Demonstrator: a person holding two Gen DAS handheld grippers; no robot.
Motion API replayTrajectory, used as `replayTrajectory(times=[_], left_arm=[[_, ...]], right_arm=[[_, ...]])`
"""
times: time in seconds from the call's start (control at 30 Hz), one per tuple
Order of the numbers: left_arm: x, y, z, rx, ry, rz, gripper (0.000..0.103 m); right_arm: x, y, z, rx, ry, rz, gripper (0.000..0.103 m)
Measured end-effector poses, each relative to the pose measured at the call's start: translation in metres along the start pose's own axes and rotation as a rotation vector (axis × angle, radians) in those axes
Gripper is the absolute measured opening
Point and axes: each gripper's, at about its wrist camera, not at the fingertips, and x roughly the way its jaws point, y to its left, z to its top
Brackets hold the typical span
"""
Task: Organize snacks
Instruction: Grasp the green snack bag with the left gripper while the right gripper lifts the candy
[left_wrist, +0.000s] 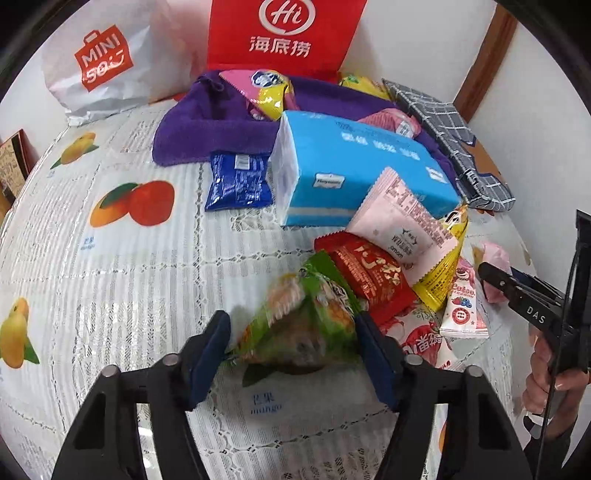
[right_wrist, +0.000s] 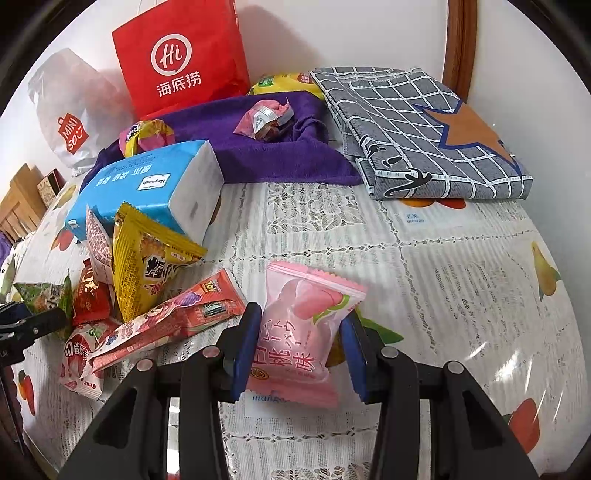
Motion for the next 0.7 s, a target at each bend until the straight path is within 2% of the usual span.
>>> replayTrajectory(times=[0.17,0.7], left_arm=[[-0.01,0.002,0.003,0.006,-0.023,-0.031,0.057],[-0.059,0.004,0.027,-0.007,-0.116,-0.011,0.056]], right_arm=[[0.0,0.004,0.002,-0.004,0.003,0.004,0.043],[-0.035,0.017,0.025,-0.029,-0.06,0.021,0.043]])
